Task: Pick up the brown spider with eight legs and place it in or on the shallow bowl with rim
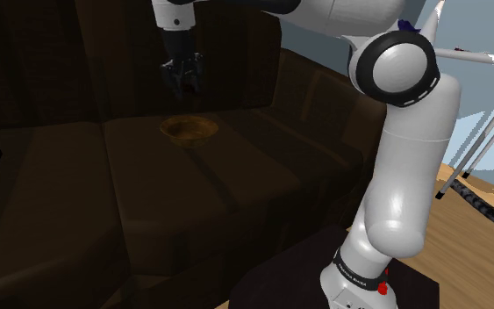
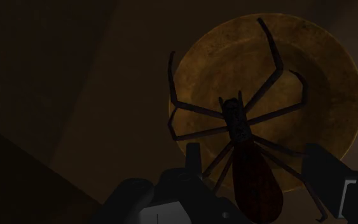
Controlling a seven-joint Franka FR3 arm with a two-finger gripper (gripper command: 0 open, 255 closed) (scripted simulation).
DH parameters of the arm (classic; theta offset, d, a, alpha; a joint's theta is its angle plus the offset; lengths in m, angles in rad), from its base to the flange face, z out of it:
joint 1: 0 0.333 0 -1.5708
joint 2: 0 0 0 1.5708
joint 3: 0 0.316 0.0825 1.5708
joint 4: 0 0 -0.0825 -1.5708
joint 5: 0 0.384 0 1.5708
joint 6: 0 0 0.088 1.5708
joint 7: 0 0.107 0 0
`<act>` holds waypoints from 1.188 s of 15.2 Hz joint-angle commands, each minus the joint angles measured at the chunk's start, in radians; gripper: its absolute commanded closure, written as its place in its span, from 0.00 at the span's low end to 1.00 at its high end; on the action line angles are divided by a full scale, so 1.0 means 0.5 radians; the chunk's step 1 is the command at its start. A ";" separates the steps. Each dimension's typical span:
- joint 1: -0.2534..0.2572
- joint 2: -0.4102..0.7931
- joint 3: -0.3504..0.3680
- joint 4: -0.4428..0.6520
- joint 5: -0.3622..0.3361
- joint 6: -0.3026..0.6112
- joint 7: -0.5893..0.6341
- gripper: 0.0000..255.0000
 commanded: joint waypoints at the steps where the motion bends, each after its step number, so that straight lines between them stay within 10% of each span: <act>1: 0.024 0.041 0.013 0.016 -0.007 0.017 0.042 1.00; 18: -0.004 -0.056 0.006 -0.437 0.017 0.373 0.089 1.00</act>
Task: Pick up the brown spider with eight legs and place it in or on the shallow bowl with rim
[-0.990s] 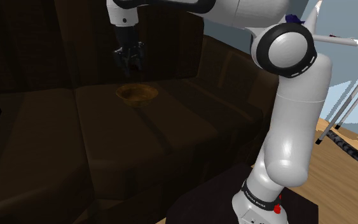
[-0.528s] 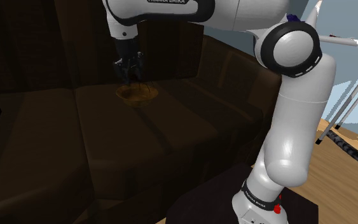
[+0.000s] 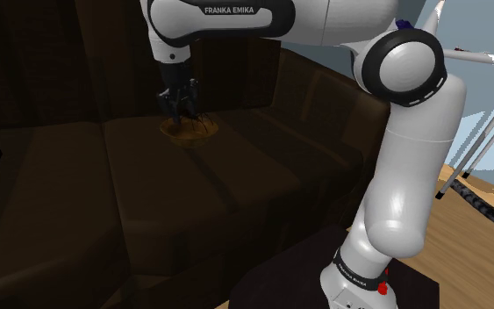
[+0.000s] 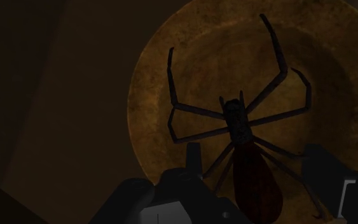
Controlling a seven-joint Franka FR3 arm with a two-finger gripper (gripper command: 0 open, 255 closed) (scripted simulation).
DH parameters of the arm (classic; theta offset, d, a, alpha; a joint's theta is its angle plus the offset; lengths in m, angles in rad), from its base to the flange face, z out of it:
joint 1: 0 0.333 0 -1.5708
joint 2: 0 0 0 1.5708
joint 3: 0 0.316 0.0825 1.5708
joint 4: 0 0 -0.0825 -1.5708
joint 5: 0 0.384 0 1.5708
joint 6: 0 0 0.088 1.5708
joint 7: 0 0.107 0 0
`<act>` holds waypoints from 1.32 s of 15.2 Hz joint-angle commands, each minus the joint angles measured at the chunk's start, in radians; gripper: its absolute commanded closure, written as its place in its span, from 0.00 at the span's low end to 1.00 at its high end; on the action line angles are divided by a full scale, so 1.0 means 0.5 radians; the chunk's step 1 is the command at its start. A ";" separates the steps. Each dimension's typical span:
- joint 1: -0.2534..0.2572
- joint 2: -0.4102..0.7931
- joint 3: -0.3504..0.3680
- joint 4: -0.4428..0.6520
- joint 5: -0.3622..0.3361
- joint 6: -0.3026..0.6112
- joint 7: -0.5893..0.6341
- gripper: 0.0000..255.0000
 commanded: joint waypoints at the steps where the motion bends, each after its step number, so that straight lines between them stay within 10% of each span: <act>1: 0.000 0.000 0.000 -0.001 0.000 0.001 0.000 1.00; 3: 0.000 0.000 0.000 -0.001 0.000 0.001 0.000 1.00; 4: 0.000 0.000 0.000 -0.001 0.000 0.001 0.000 0.00; 20: 0.043 0.097 0.019 0.382 -0.022 -0.292 -0.004 0.00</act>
